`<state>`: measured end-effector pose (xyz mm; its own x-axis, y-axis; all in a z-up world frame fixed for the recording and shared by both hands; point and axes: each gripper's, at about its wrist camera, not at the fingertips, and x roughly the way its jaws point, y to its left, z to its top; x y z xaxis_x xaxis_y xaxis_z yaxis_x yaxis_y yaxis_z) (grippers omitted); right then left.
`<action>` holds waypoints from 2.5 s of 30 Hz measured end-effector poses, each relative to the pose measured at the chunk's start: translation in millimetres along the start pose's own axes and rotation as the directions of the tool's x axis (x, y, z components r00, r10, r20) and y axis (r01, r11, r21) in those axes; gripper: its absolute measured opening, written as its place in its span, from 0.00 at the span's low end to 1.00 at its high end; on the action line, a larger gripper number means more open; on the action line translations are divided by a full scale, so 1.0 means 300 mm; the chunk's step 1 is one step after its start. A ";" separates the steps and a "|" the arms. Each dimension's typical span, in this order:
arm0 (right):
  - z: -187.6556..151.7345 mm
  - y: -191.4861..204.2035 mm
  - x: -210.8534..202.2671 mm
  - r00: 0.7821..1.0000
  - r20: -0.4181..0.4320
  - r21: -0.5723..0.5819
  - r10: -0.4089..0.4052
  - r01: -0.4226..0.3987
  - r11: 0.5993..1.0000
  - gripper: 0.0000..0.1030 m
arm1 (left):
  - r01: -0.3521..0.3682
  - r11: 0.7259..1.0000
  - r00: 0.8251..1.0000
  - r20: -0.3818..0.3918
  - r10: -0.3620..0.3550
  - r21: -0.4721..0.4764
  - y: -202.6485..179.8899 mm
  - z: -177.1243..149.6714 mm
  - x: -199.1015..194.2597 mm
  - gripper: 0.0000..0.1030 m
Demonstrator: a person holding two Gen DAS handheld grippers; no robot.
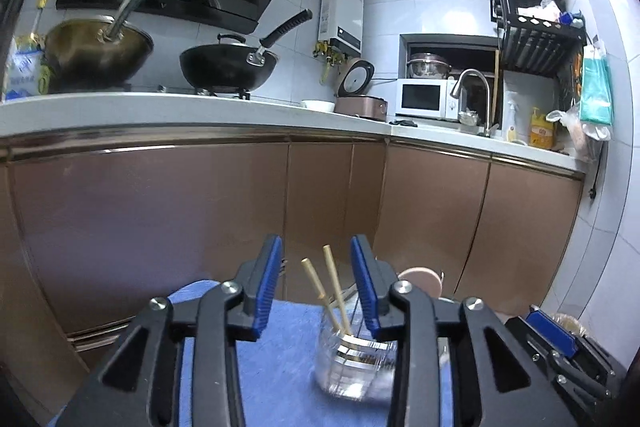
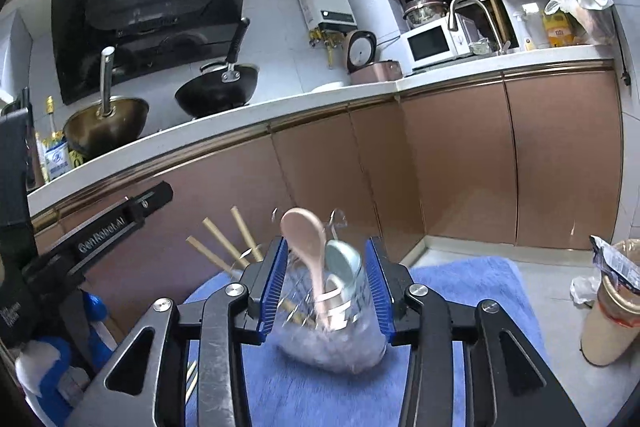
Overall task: Organize utensils
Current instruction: 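Withdraw both open tools from the holder back over the loose chopsticks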
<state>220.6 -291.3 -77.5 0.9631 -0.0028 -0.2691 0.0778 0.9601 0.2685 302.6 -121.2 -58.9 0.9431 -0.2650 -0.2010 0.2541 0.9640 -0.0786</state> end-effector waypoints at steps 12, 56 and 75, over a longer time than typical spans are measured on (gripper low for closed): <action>-0.018 0.059 -0.184 0.996 -0.081 -0.014 0.031 -0.033 0.999 0.39 | -0.055 0.998 0.997 -0.047 0.056 0.042 0.068 0.001 -0.258 0.34; -0.297 0.365 0.199 0.776 -0.617 -0.116 0.131 -0.255 0.960 0.38 | 0.051 0.991 0.608 -0.783 -0.131 -0.126 0.530 -0.405 0.230 0.33; -0.360 0.362 0.362 0.717 -0.687 -0.110 0.119 -0.264 0.958 0.38 | 0.082 0.993 0.522 -0.845 -0.118 -0.088 0.510 -0.466 0.350 0.21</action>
<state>305.8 -157.3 -177.3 0.5224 0.3044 -0.7965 -0.2082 0.9514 0.2270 410.6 -4.6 -228.7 0.2807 -0.2715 -0.9206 0.3102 0.9333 -0.1807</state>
